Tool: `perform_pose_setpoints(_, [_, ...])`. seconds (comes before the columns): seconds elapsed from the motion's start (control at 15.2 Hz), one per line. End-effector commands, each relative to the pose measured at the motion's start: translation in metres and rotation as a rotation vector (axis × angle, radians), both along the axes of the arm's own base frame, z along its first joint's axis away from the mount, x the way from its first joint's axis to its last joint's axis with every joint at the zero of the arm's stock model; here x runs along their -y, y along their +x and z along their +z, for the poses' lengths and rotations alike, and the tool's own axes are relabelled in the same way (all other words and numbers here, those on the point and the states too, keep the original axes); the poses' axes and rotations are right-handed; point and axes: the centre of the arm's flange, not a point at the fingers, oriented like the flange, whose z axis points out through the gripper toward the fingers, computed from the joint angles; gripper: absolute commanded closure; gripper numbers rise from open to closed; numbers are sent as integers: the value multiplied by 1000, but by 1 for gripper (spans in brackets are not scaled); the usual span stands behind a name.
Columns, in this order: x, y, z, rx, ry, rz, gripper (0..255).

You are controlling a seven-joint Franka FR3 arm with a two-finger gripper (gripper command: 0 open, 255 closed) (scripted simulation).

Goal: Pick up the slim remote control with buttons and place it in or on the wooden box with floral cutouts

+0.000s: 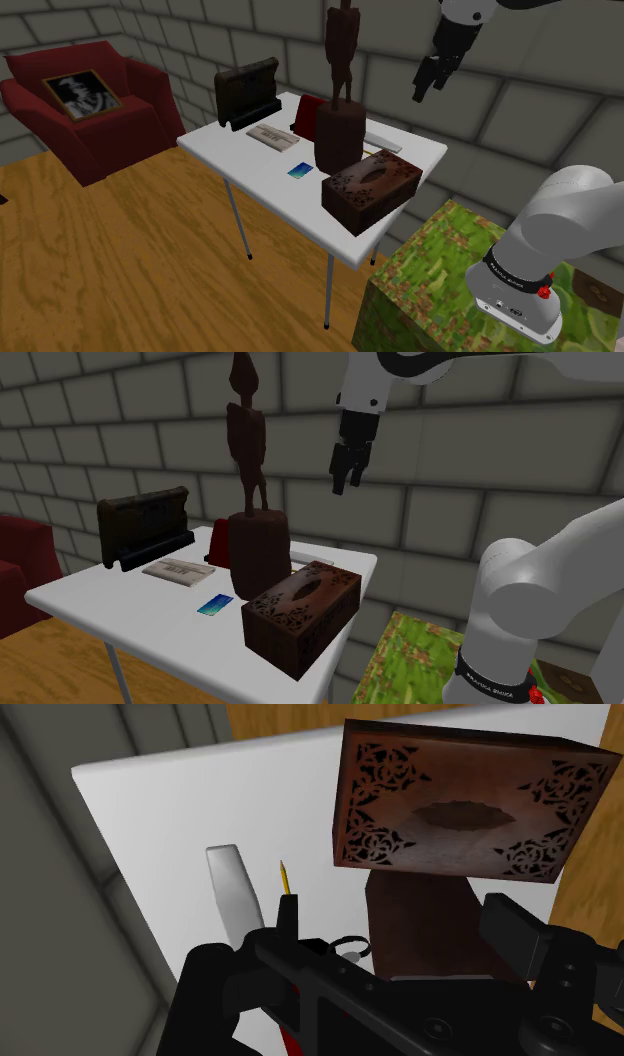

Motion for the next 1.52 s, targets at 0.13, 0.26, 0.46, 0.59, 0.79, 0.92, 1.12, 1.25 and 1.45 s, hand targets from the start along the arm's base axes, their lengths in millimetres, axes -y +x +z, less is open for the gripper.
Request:
perform_pose_setpoints(0.13, [14,17,-17,-10,3,10,0])
perform_pose_setpoints(0.26, [27,34,-34,-20,7,21,0])
perform_pose_setpoints(0.46, [47,60,-59,-35,12,36,0])
perform_pose_setpoints(0.59, [59,77,-77,-46,16,46,0])
perform_pose_setpoints(0.79, [78,102,-103,-61,21,62,0])
perform_pose_setpoints(0.92, [90,119,-121,-71,24,72,0])
perform_pose_setpoints(1.12, [108,145,-148,-86,30,87,0])
perform_pose_setpoints(1.25, [120,161,-167,-96,33,98,0])
perform_pose_setpoints(1.45, [137,186,-195,-111,38,113,0])
